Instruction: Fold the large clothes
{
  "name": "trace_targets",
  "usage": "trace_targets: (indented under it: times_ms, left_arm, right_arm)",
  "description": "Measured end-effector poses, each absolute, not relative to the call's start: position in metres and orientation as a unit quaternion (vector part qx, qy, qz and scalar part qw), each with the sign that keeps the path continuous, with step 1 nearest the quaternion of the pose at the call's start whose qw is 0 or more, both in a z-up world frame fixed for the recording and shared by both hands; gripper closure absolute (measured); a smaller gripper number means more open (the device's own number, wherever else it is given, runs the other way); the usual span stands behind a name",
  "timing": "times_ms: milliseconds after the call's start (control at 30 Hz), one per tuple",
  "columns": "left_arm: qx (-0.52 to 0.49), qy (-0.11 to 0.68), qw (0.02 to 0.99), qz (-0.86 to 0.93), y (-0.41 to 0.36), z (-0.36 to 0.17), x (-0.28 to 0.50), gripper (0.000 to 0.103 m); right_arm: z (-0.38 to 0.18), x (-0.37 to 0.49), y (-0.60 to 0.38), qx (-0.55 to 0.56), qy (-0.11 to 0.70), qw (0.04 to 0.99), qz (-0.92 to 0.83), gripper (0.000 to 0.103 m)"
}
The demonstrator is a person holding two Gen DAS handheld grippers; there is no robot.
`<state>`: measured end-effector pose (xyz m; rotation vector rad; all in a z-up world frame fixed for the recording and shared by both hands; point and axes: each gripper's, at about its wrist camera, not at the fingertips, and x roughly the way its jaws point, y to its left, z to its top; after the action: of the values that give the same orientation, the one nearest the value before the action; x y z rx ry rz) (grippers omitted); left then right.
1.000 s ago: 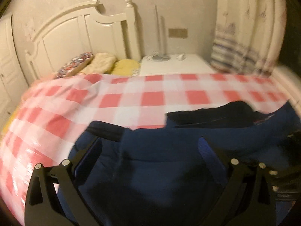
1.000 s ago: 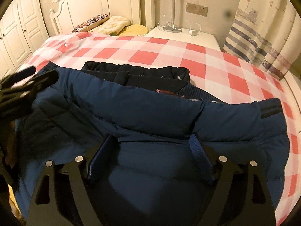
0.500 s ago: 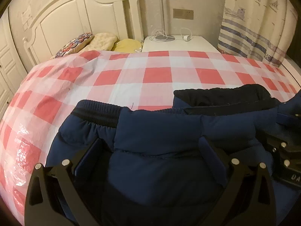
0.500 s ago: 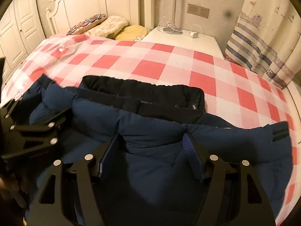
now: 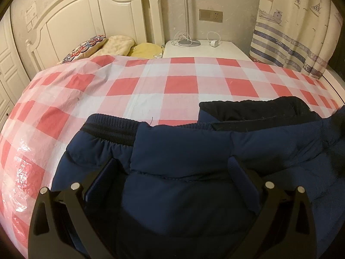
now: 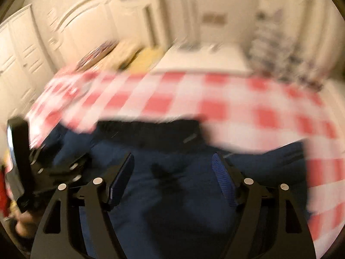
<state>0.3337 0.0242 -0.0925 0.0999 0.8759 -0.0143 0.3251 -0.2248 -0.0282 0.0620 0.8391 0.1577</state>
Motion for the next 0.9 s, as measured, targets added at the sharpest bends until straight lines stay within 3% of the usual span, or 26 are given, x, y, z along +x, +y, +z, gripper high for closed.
trace_targets:
  times_ms: [67,200,500,667,767,900]
  left_arm:
    - [0.048,0.424,0.904,-0.007,0.025,-0.092,0.334,0.002]
    - [0.044,0.423,0.905,-0.010,0.025,-0.092,0.333,0.002]
    - [0.023,0.451,0.891,-0.037,0.036,-0.083,0.335,0.002]
    - [0.000,0.401,0.916,0.025,0.081,-0.059,0.326,0.002]
    - [-0.042,0.474,0.879,0.024,0.100,-0.092,0.347,0.003]
    - [-0.048,0.474,0.878,0.033,0.102,-0.093,0.350,0.002]
  right_arm:
    - [-0.030,0.331,-0.249,0.022,0.408,0.912,0.030,0.020]
    - [-0.079,0.349,-0.292,0.057,0.461,0.886,0.010,0.019]
    - [-0.082,0.350,-0.296,0.070,0.452,0.889,0.020,0.017]
    - [-0.082,0.348,-0.296,0.073,0.448,0.891,0.022,0.017]
    - [-0.082,0.348,-0.296,0.074,0.449,0.890,0.022,0.017]
    - [-0.081,0.347,-0.295,0.074,0.449,0.890,0.022,0.017]
